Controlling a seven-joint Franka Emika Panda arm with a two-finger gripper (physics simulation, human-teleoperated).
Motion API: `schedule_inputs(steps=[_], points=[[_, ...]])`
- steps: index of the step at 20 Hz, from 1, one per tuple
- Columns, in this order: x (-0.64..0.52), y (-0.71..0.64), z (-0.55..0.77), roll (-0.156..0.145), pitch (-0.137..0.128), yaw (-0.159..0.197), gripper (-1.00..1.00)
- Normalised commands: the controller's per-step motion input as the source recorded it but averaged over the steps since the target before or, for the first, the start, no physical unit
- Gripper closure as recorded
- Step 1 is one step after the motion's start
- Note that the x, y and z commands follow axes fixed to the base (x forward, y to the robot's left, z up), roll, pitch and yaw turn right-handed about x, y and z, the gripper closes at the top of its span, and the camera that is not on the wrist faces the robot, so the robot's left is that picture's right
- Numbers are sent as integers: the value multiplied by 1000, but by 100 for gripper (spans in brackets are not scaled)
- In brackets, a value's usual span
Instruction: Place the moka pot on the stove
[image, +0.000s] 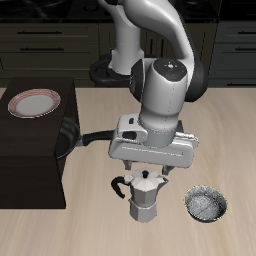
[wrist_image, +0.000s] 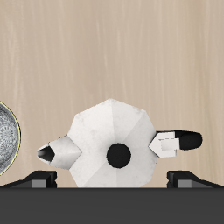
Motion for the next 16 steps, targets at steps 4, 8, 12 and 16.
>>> schedule_inputs(steps=[4, 8, 12, 16], points=[[76, -138, -149, -30, 21, 11, -100], [19, -226, -147, -35, 44, -1, -100], [47, -121, -87, -31, 6, 58, 100], [60, -133, 136, -12, -21, 1, 100]])
